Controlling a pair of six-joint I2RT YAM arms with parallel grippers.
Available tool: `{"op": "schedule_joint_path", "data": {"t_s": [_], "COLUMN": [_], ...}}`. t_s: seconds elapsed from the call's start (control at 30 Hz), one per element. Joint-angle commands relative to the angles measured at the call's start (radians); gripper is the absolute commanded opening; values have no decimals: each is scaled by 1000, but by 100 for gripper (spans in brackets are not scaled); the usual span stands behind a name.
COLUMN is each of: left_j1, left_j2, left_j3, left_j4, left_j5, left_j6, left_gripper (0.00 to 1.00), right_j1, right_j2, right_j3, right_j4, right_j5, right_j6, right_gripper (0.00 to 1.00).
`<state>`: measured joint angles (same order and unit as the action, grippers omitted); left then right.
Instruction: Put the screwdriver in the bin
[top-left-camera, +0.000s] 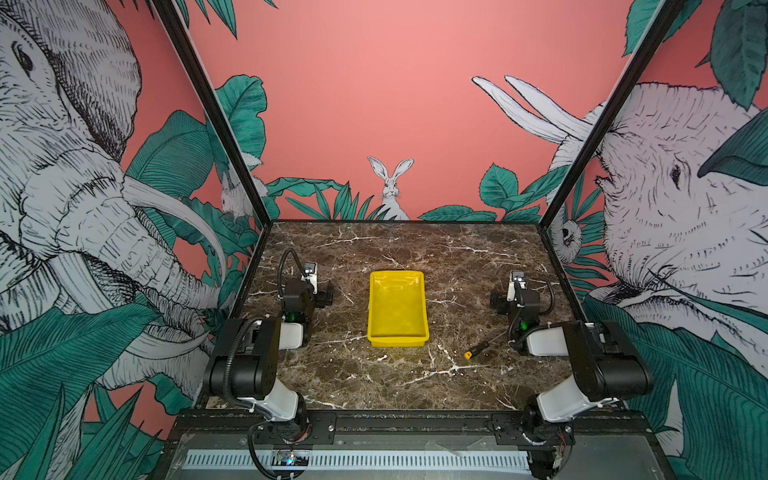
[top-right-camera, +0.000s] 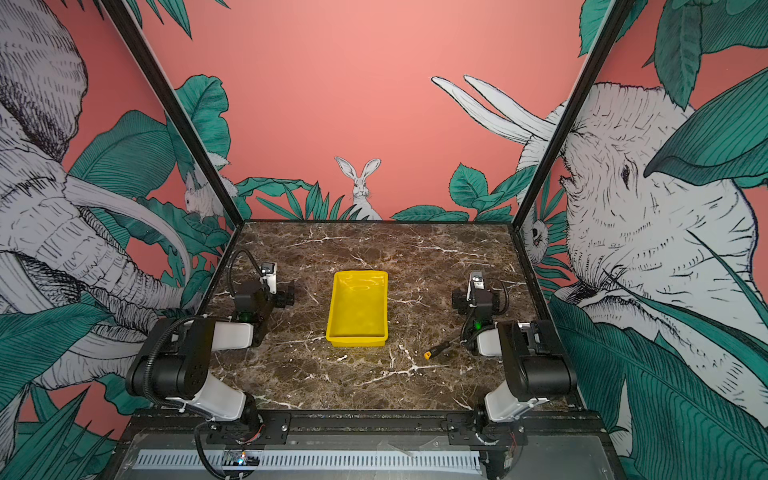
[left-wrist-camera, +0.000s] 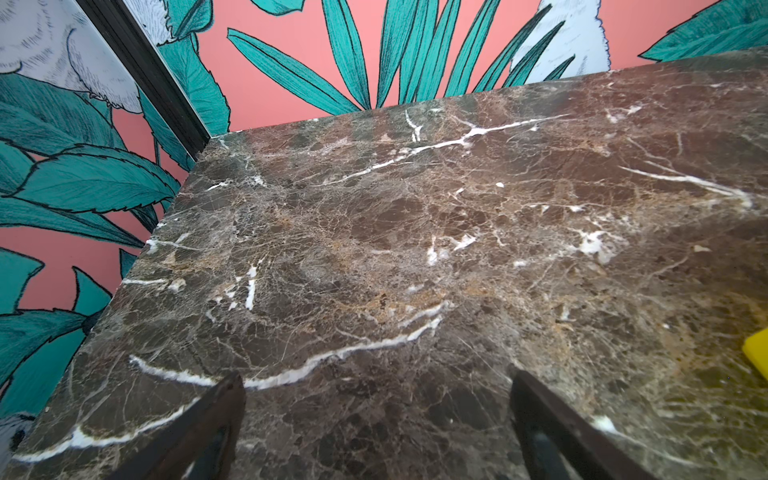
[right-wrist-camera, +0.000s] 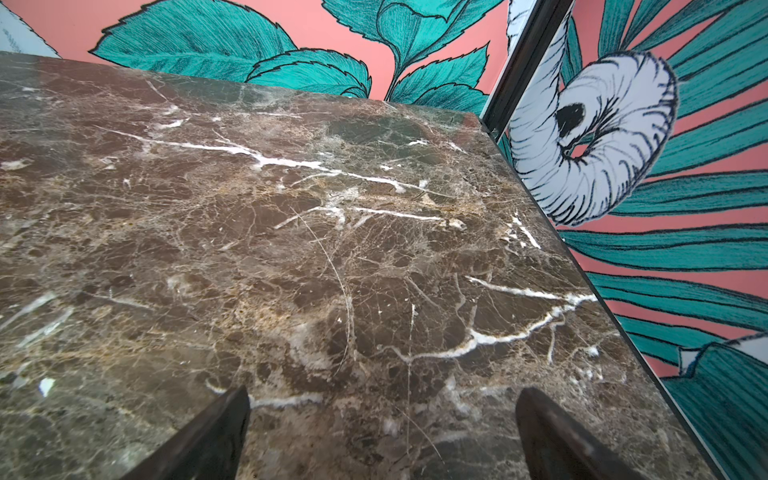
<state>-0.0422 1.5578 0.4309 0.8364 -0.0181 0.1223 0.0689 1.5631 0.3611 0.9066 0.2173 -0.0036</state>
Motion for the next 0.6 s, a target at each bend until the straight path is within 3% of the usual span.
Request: {"op": "schedule_joint_path", "data": {"t_s": [0.0,0.57], "left_j1": [6,5], "left_j2": [-7,-9], "left_j3": [-12,-12], "left_j4": [18,18], "left_j5": [5,-44], "left_j6": [-7,-21], "left_gripper": [100,100], "right_j1": [-4,-18], "right_j2": [-11,-12], "right_j3": [21,21], "right_j4": [25,25], "right_j5": [7,-15], "right_j6": [6,14], "right_gripper": [99,99]}}
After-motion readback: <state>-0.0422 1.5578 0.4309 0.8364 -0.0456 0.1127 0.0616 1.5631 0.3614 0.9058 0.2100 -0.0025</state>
